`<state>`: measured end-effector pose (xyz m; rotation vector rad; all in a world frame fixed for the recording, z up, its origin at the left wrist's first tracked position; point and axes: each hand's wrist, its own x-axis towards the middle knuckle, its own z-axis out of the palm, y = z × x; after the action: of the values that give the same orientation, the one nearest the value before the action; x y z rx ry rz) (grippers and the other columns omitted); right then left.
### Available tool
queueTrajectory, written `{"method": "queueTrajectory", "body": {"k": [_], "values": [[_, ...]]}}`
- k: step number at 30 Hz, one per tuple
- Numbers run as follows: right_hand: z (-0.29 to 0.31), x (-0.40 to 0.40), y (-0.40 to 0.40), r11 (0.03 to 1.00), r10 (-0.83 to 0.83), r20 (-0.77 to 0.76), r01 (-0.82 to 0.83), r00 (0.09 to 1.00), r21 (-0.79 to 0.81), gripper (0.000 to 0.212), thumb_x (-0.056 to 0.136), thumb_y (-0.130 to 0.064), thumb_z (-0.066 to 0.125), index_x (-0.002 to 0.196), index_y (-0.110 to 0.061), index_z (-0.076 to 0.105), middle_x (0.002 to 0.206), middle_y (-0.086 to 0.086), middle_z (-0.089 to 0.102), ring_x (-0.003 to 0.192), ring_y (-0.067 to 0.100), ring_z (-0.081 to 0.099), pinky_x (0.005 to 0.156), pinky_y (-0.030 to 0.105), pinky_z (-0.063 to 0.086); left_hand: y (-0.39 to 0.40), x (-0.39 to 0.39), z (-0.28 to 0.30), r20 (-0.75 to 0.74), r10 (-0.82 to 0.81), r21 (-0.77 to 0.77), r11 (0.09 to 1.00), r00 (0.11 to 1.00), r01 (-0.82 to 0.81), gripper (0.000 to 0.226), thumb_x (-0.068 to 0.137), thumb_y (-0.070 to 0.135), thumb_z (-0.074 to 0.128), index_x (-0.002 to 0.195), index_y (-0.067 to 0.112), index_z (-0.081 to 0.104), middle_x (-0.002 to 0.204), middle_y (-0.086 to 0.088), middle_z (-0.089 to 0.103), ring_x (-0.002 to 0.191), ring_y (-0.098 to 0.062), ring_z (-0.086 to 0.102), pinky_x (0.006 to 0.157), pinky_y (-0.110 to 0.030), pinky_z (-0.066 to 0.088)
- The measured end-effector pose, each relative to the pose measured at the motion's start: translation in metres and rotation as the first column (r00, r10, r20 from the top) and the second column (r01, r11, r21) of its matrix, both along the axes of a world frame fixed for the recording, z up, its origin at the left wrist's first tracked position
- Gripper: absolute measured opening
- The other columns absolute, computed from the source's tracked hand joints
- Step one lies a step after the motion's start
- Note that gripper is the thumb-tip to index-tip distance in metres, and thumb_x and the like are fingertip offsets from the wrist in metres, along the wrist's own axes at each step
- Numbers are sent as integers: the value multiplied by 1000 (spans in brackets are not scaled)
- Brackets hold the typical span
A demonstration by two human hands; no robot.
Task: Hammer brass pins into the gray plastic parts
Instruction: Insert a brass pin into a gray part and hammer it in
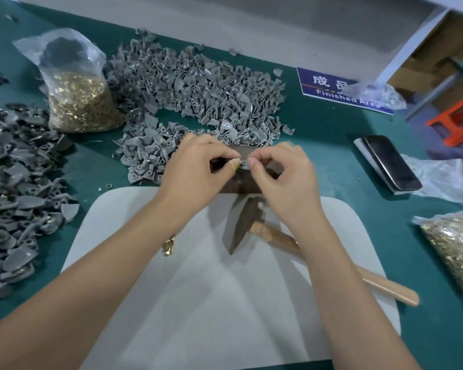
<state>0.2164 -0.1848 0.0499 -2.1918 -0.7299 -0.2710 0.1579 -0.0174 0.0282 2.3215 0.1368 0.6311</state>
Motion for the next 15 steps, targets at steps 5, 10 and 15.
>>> {"method": "queueTrajectory", "body": {"k": [5,10,15], "values": [[-4,-2,9,998,-37,32,38,999,-49,8,91,-22,72,85,-27,75,83,-5,66,92,25,58,86,51,46,-4,-3,-4,13,34,-39,999,999,-33,14,94,33,70,104,30,79,101,15,67,106,-14,50,90,-28,40],[3,-5,12,971,-25,153,60,988,-231,9,94,-24,68,90,-24,75,82,-9,56,92,26,54,85,42,43,-3,-3,-4,13,20,-64,998,1000,-19,13,93,31,71,102,29,80,101,16,68,107,-16,54,91,-20,37],[12,-7,16,909,38,275,81,961,-408,17,99,-19,59,99,-15,76,96,4,64,97,30,53,85,39,39,-4,-3,-4,17,24,-72,997,1000,-23,13,91,27,74,103,31,79,101,16,69,105,-16,55,87,-18,37]]}}
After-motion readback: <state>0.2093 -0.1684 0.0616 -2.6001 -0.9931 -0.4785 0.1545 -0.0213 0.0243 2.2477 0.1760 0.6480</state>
